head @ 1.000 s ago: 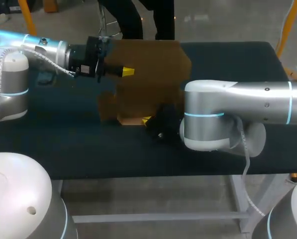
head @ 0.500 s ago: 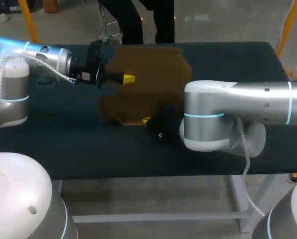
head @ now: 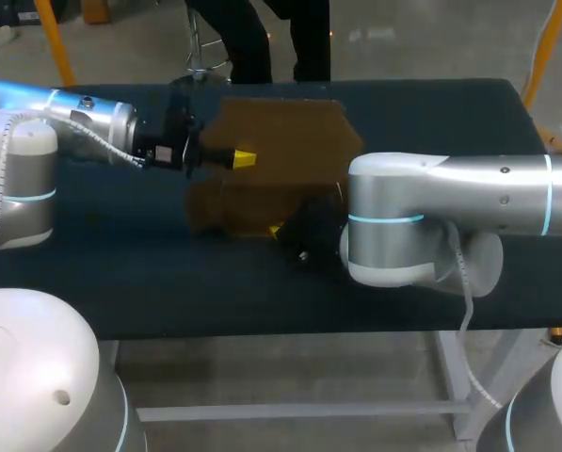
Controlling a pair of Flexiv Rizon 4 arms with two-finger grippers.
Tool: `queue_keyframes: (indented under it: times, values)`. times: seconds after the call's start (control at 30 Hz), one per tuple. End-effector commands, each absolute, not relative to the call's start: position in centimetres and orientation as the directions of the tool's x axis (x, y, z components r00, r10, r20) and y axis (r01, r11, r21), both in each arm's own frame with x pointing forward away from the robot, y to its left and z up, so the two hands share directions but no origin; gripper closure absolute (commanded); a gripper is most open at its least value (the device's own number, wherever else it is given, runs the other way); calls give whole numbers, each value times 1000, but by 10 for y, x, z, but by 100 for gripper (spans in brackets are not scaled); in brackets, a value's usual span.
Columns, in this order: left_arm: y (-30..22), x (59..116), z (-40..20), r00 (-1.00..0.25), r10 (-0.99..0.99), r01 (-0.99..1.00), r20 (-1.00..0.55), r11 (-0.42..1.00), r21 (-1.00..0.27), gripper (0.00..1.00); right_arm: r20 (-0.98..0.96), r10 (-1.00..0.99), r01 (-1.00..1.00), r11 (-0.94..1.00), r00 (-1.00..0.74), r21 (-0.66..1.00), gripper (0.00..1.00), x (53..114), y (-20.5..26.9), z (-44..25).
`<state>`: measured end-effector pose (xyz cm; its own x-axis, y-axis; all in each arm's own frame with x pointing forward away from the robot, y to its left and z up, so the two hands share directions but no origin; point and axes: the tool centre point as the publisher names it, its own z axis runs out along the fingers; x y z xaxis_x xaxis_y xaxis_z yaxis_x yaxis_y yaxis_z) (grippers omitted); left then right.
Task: Assemble the packaging by folding the flat box into shape, placing the metal phone stand inside, and closing the box properly
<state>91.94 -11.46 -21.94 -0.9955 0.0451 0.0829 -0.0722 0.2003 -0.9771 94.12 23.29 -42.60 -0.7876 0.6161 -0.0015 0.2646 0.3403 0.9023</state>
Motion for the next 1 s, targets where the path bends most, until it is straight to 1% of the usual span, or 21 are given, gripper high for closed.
queue_keyframes:
  times: [0.03, 0.43, 1.0]
  values:
    - [-115, 915, -220, -996, 40, -74, 84, 208, -975, 100, -5, 621, 264, 339, -784, 903, 100, 941, 236, -431]
    - [-116, 909, -229, -995, 35, -82, 91, 214, -973, 100, -5, 621, 264, 339, -784, 903, 100, 941, 236, -431]
    - [-118, 909, -227, -999, 27, -43, 47, 153, -987, 100, -5, 621, 264, 339, -784, 903, 100, 941, 236, -431]
